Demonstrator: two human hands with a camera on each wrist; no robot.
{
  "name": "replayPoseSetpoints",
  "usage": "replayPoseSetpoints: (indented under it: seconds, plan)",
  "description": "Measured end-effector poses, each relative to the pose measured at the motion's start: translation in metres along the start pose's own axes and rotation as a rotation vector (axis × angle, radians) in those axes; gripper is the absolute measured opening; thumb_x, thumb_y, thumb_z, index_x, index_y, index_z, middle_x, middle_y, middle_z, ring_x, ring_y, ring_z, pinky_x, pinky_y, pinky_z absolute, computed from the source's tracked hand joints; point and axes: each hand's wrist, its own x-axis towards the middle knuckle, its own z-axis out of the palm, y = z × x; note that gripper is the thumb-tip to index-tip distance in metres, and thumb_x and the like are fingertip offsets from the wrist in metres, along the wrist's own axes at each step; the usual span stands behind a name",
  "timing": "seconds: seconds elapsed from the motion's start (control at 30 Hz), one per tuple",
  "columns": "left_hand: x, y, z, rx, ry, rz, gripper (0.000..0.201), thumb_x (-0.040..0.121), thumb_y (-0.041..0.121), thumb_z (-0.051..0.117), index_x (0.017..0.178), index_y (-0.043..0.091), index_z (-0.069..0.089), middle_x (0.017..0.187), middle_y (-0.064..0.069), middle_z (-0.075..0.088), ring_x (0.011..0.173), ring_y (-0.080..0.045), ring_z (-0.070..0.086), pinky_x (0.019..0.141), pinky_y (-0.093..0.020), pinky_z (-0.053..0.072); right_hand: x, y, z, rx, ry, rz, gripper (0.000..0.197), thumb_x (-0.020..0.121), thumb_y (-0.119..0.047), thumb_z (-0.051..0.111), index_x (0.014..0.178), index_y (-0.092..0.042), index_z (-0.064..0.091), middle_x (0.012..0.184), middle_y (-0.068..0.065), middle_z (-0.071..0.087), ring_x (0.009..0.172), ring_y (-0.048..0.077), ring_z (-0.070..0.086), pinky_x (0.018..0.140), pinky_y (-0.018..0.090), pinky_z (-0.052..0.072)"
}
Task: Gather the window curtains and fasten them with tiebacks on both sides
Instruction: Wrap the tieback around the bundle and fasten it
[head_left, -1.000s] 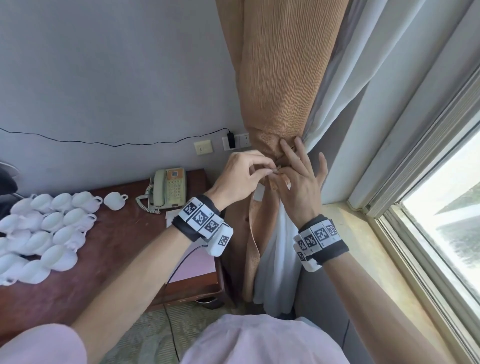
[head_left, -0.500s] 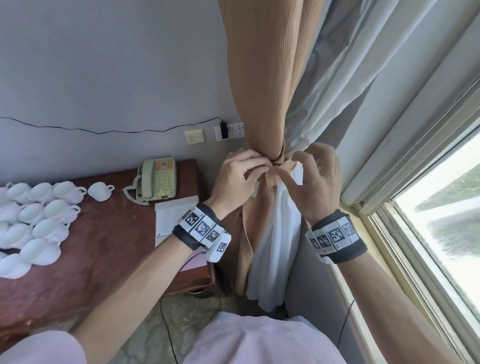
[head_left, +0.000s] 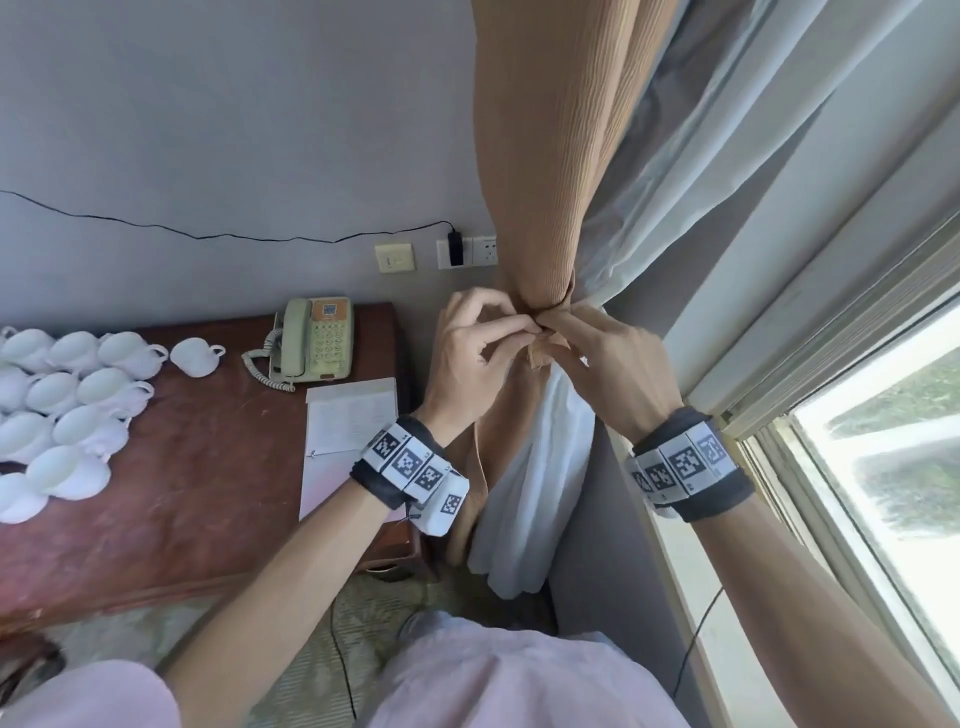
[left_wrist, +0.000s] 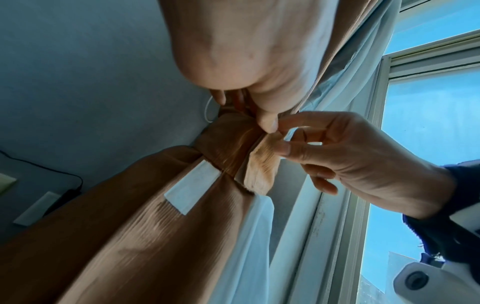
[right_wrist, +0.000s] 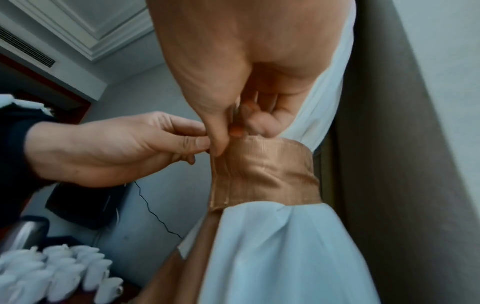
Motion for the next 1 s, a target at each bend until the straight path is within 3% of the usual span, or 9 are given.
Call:
replayPoseSetpoints:
  seconds: [0.1,0.23,0.37,0.43,0.53,0.67,0.77,0.87,1.0]
  plan:
    - [-0.007,0.002,0.000,-0.098,0.013,-0.068,0.016,0.092,0.011,0.075,0.107,0.013,0.081,0.110,0.000,0.065,0.097,-0.018,0.062,0.088,-0.035,0.052,0.008,-0.007,0.006,0.026,-0.037,0.139,0.014,0.100,-0.032,0.067,0.108,-0.024,0.074,0.103,-0.003,0.070,0.084,0.032,0.069,0.065,0.041,0.057]
    - [-0.033,0.007,0.011,-0.244,-0.012,-0.393,0.031,0.089,0.009,0.079,0.118,0.011,0.067,0.115,0.005,0.068,0.088,-0.011,0.070,0.071,-0.018,0.050,0.021,0.001,0.001,0.181,-0.064,0.306,0.019,0.091,-0.019,0.073,0.107,-0.027,0.081,0.102,-0.001,0.075,0.091,0.030,0.068,0.075,0.043,0.057]
    - [-0.049,0.011,0.036,-0.484,-0.132,-0.746,0.046,0.084,0.004,0.084,0.125,-0.001,0.064,0.116,-0.012,0.073,0.099,-0.020,0.072,0.082,-0.019,0.056,0.028,0.009,-0.009,0.356,-0.094,0.400,0.013,0.089,-0.018,0.079,0.101,-0.020,0.084,0.083,0.000,0.072,0.062,0.018,0.062,0.069,0.043,0.057]
    - [-0.047,0.013,0.046,-0.577,-0.157,-0.837,0.049,0.083,0.004,0.085,0.128,-0.001,0.064,0.117,-0.009,0.073,0.102,-0.020,0.071,0.087,-0.025,0.058,0.029,0.011,-0.011,0.419,-0.120,0.420,0.010,0.089,-0.023,0.080,0.096,-0.018,0.084,0.080,0.003,0.072,0.055,0.020,0.058,0.064,0.047,0.058]
    - [-0.046,0.019,0.059,-0.678,-0.266,-0.853,0.046,0.085,0.006,0.084,0.128,0.008,0.067,0.116,0.003,0.073,0.108,-0.014,0.070,0.099,-0.032,0.055,0.029,0.012,-0.014,0.435,-0.157,0.413,0.013,0.091,-0.025,0.078,0.087,-0.013,0.081,0.080,0.015,0.073,0.056,0.035,0.058,0.058,0.050,0.056]
    - [-0.049,0.024,0.064,-0.654,-0.146,-0.802,0.026,0.088,0.012,0.082,0.110,0.022,0.074,0.108,0.007,0.077,0.093,-0.011,0.074,0.077,-0.025,0.058,0.025,0.018,-0.022,0.553,-0.134,0.497,0.010,0.094,-0.021,0.077,0.092,-0.012,0.082,0.083,0.016,0.072,0.043,0.010,0.053,0.039,0.023,0.049]
    - [-0.047,0.026,0.061,-0.903,-0.079,-0.897,0.021,0.094,0.003,0.073,0.114,0.007,0.073,0.103,-0.002,0.076,0.091,-0.012,0.069,0.073,-0.021,0.055,0.020,0.023,-0.023,0.595,-0.130,0.549,0.014,0.094,-0.021,0.078,0.099,-0.008,0.081,0.076,0.005,0.064,0.041,0.003,0.054,0.037,0.015,0.043]
    - [-0.046,0.034,0.063,-1.251,-0.097,-1.059,0.022,0.101,0.007,0.063,0.122,0.012,0.067,0.107,0.006,0.073,0.100,-0.012,0.069,0.086,-0.027,0.051,0.018,0.022,-0.022,0.570,-0.115,0.533,0.012,0.095,-0.021,0.076,0.095,-0.009,0.080,0.076,0.004,0.064,0.040,0.005,0.055,0.037,0.014,0.042]
    - [-0.046,0.036,0.065,-1.263,-0.027,-1.129,0.014,0.102,0.012,0.061,0.112,0.019,0.069,0.094,0.010,0.070,0.080,-0.007,0.063,0.073,-0.021,0.043,0.016,0.026,-0.016,0.514,-0.063,0.509,0.013,0.096,-0.027,0.073,0.092,-0.015,0.079,0.071,-0.002,0.066,0.051,0.013,0.061,0.050,0.031,0.053]
